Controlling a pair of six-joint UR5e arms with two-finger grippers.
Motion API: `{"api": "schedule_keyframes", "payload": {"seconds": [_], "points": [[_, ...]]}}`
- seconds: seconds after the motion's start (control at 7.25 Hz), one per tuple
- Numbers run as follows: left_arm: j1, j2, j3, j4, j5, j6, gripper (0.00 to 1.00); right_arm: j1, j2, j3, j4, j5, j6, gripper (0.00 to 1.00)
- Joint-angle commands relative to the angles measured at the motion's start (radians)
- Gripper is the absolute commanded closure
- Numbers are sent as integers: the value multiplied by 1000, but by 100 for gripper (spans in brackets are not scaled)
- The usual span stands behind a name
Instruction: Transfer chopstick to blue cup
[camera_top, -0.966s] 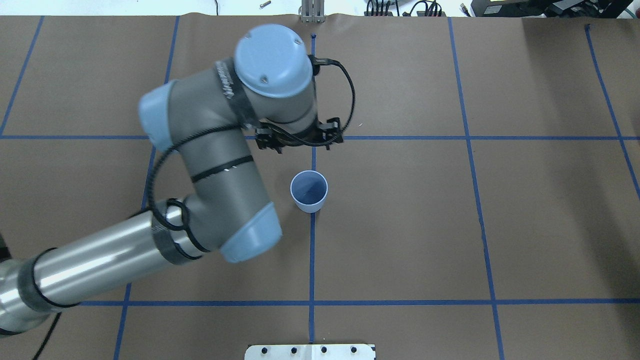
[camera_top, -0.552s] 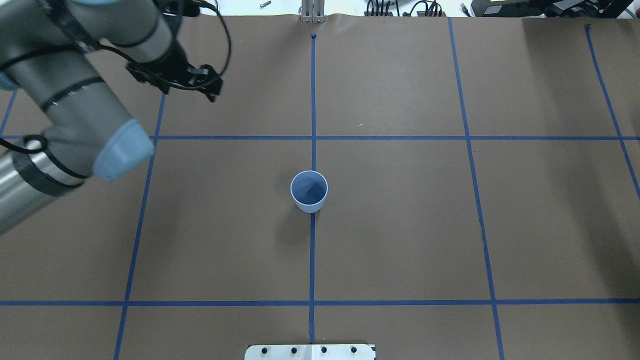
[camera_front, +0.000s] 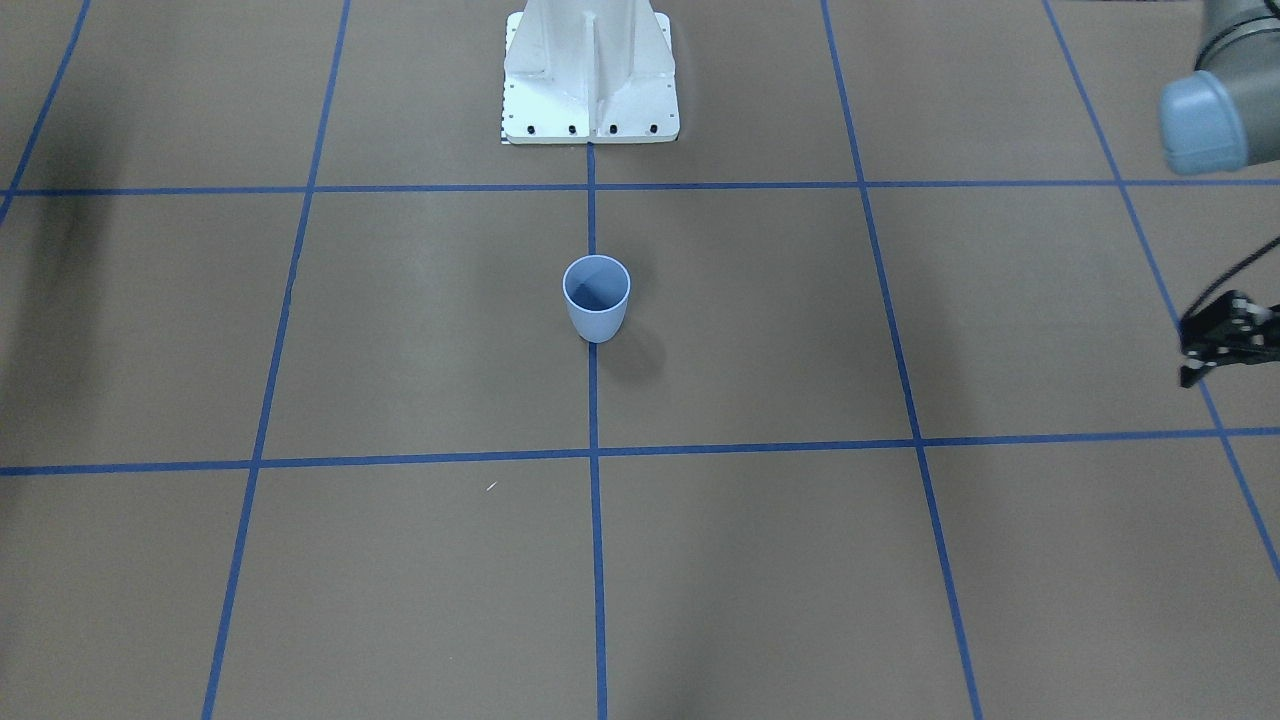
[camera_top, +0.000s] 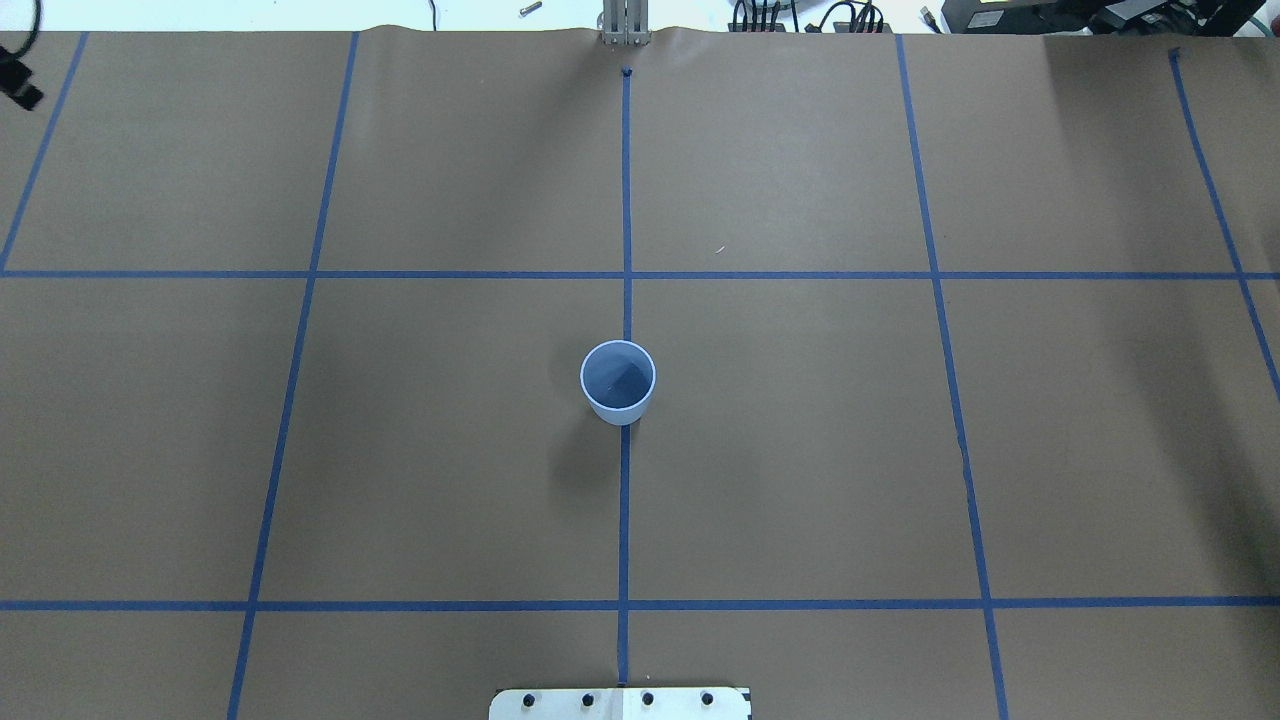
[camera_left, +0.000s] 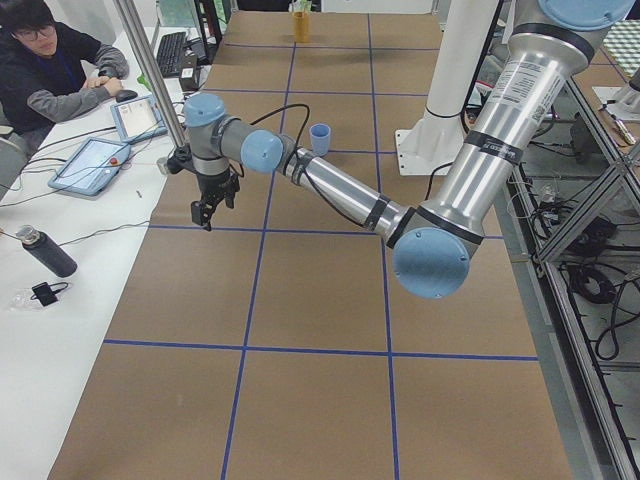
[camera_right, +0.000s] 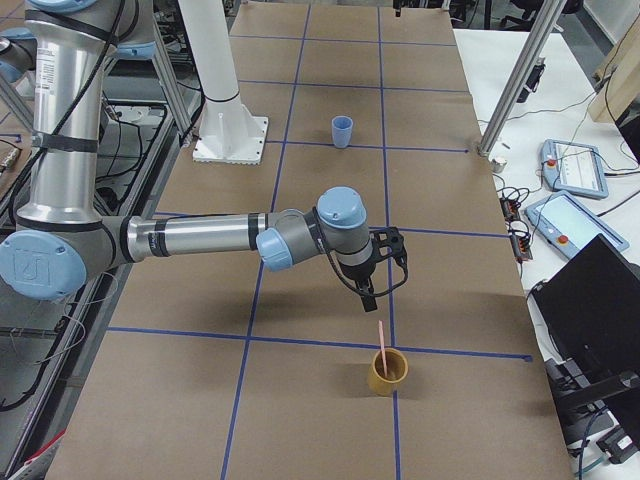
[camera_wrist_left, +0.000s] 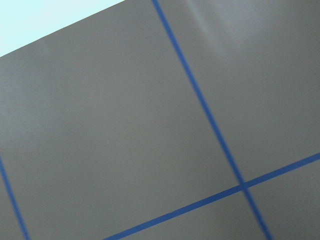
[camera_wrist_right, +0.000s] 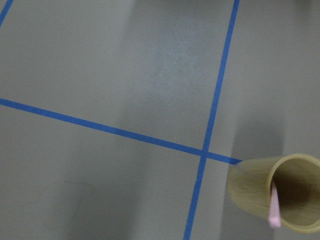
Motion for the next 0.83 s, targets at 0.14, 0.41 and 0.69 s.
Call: {"api": "schedule_keyframes", "payload": {"seconds": [0.14, 0.41, 0.69], "points": [[-187, 126, 162, -114, -2, 423, 2, 59, 19, -11, 13, -34, -203, 0], [-187, 196, 166, -202, -2, 419, 2, 59, 60, -66, 16, -40, -201, 0], [-187, 197, 172, -202, -2, 420, 2, 50, 128, -180, 18, -55, -193, 1]]}}
